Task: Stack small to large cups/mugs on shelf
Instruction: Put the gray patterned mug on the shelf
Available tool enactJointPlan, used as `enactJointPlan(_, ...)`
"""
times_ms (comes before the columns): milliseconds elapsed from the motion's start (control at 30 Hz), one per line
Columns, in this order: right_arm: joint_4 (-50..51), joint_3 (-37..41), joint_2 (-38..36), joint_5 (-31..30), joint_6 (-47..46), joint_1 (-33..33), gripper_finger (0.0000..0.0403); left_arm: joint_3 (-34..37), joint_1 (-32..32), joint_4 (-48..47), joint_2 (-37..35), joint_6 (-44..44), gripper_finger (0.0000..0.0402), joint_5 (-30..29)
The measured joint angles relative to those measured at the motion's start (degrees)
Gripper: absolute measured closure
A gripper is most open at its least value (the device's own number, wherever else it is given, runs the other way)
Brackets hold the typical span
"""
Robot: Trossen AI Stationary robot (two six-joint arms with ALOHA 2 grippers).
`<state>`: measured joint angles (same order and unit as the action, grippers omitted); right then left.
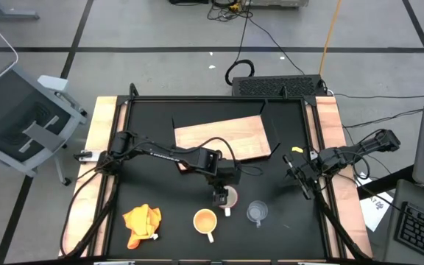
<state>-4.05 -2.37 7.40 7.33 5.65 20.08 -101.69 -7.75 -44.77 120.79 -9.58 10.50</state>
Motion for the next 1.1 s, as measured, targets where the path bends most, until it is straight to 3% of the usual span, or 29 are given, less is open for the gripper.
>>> enactJointPlan(267, 0.0, 0.0, 0.0, 0.0, 0.0, 0.0, 0.0403, 0.0, 0.0, 0.52, 0.0, -0.07, 0.0296, -0.02)
enactJointPlan(633, 0.0, 0.0, 0.02, 0.0, 0.0, 0.02, 0.0403, 0.0, 0.0, 1.04, 0.0, 0.45, 0.0385, 0.41)
enactJointPlan(1100, 0.0, 0.01, 0.02, 0.01, 0.0, 0.01, 0.0403, -0.75, 0.07, -0.01, -0.7, 1.79, 0.0388, 0.07)
